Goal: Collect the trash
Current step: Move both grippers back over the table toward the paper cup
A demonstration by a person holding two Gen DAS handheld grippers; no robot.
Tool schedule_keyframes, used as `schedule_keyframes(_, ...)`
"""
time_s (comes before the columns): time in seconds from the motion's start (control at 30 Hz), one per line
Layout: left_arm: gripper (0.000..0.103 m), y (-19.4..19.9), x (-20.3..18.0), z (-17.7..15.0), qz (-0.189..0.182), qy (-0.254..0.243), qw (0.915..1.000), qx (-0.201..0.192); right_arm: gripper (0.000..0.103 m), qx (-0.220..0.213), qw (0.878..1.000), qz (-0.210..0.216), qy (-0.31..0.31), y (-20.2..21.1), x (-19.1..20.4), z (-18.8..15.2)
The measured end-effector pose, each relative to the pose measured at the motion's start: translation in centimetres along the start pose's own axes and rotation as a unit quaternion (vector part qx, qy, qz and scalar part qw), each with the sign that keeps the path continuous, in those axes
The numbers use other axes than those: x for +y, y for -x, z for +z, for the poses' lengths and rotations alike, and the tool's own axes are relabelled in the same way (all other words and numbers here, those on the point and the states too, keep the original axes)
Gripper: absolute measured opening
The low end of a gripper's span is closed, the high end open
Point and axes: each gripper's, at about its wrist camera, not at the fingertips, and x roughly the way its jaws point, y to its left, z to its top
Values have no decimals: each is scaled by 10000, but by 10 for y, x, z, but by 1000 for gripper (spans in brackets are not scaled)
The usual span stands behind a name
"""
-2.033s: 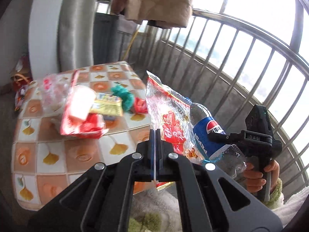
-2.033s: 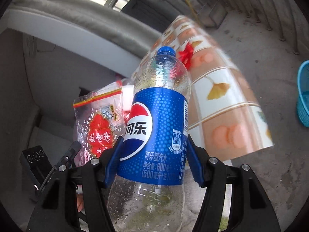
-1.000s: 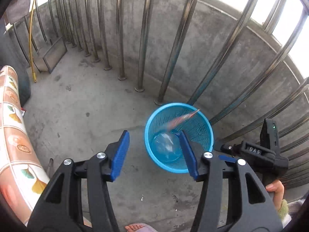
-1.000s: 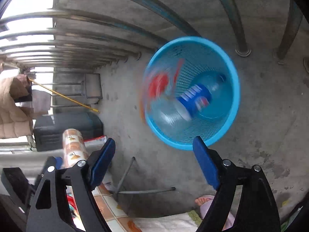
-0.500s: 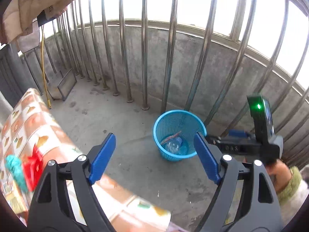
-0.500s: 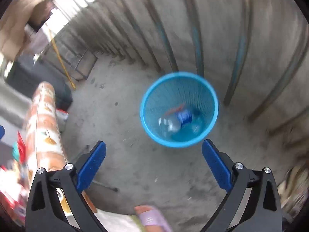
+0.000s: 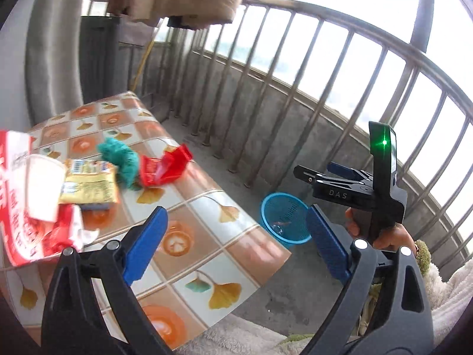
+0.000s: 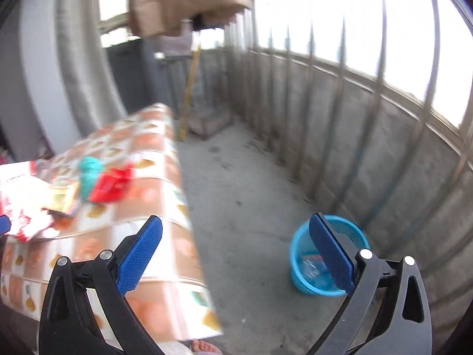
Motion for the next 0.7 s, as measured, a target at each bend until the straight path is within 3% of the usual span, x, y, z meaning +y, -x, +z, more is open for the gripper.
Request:
schedule_keyframes(0.13, 90, 52, 34, -18, 364, 189, 9973, -611, 97, 58, 9965, 803, 205, -4, 52, 9)
schedule_keyframes(0.37, 90, 126, 85, -36, 1057, 345, 9827, -1479, 97, 838, 9727, 2164, -41, -24, 122, 10)
schedule_keyframes(0.47, 90, 147, 123, -31, 1338, 717, 9739, -1687, 97, 1035, 9645, 2429, -85, -31, 141, 8)
schedule_keyframes(0.57, 90, 165, 174, -25, 1336, 1364, 9624, -1933, 97, 1160, 9594, 2567, -110, -36, 154, 11)
schedule_keyframes(0.7, 90, 167, 249, -14, 1573, 2091, 9487, -1778, 95, 1357, 9524, 2717, -257, -50, 160, 13)
